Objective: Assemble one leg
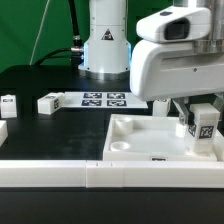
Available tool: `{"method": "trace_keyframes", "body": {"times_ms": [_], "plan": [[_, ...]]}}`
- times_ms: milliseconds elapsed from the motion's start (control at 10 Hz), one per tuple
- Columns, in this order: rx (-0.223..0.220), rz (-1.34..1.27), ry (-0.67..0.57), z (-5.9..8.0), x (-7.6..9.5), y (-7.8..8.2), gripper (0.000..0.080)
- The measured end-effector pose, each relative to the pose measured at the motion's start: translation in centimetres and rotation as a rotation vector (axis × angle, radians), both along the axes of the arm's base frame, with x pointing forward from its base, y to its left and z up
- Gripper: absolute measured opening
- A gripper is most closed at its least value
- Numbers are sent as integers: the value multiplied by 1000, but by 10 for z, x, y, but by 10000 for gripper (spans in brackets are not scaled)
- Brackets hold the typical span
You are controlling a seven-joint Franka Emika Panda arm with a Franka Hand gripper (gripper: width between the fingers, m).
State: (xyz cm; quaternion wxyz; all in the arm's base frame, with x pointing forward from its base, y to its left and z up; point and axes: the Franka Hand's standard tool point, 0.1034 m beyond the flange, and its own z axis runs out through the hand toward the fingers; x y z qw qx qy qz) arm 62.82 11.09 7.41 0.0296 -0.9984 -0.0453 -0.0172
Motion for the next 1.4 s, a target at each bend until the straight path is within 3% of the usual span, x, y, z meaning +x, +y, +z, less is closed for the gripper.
{"method": "trace_keyframes", "body": {"times_ms": [400,1000,1400], "plan": [[67,-419,14,0,2,6,292],[97,-1042,61,-2,1,11,292],[124,-1309,100,-3,1,15,292]]}}
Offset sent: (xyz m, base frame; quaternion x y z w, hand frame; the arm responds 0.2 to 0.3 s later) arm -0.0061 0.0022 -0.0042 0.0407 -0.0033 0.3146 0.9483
